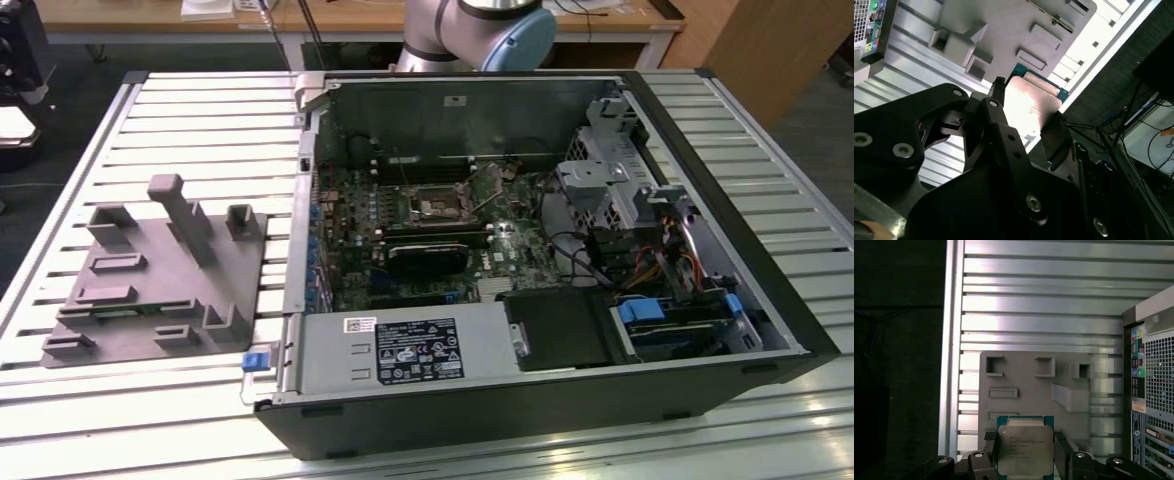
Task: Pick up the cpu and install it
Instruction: 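Pick up the cpu and move it towards the insertion slot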
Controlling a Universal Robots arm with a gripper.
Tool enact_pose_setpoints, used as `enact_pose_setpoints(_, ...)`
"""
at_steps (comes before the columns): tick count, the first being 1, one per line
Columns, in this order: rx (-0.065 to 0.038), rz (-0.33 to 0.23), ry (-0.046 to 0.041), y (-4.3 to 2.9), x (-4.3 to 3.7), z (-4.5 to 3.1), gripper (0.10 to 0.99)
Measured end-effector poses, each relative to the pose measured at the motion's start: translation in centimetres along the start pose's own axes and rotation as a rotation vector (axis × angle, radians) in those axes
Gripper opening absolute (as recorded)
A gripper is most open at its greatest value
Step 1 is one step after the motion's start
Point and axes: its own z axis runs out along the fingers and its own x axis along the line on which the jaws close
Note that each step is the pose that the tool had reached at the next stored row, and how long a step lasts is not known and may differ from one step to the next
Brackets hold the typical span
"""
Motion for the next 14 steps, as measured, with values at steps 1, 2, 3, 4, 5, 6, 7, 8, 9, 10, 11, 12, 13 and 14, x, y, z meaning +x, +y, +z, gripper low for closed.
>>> enact_pose_setpoints(1,0.0,0.0,0.0,0.0,-0.04,0.0,0.537)
enact_pose_setpoints(2,0.0,0.0,0.0001,0.0,-0.08,0.0,0.537)
enact_pose_setpoints(3,0.0,0.0,0.0001,0.0,-0.11,0.0,0.537)
enact_pose_setpoints(4,0.0,0.0,0.0,0.0,-0.15,0.0,0.537)
enact_pose_setpoints(5,0.0,0.0,0.0,0.0,-0.19,0.0,0.537)
enact_pose_setpoints(6,0.0,0.0,0.0,0.0,-0.23,0.0,0.537)
enact_pose_setpoints(7,0.0,0.0,0.0,0.0,-0.27,0.0,0.537)
enact_pose_setpoints(8,0.0,0.0,0.0001,0.0,-0.32,0.0,0.537)
enact_pose_setpoints(9,0.0,0.0,0.0001,0.0,-0.36,0.0,0.537)
enact_pose_setpoints(10,0.0,0.0,0.0001,0.0,-0.41,0.0,0.537)
enact_pose_setpoints(11,0.0,0.0,0.0001,0.0,-0.46,0.0,0.537)
enact_pose_setpoints(12,0.0,0.0,0.0001,0.0,-0.49,0.0,0.537)
enact_pose_setpoints(13,0.0,0.0,0.0,0.0,-0.53,0.0,0.537)
enact_pose_setpoints(14,0.0,0.0,0.0,0.0,-0.56,0.0,0.537)
